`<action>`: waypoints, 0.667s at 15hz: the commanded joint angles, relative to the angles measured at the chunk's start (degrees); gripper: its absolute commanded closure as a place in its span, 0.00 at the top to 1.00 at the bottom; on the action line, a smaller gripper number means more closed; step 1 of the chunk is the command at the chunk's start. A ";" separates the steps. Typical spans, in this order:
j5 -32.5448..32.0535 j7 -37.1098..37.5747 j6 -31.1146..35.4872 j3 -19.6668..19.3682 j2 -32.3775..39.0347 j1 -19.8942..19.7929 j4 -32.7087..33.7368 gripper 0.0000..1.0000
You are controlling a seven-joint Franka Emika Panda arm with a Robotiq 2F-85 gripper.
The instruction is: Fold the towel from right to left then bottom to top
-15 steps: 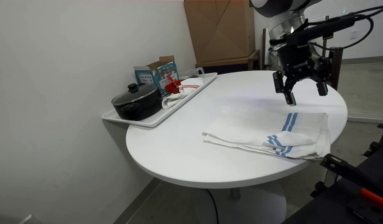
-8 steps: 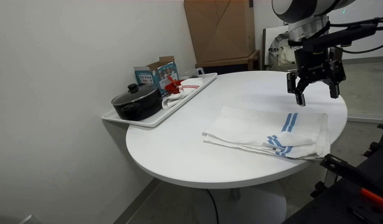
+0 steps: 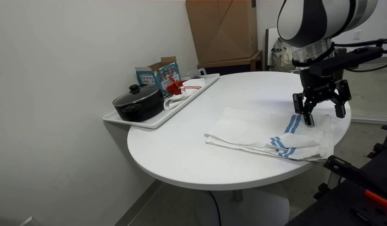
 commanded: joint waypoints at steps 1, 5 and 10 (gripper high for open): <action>-1.92 1.25 3.33 -0.98 1.95 1.46 -0.62 0.62; -2.05 1.93 2.82 -1.89 1.16 1.95 -0.25 0.30; -0.82 0.40 1.04 -1.27 -5.20 1.27 -2.51 0.06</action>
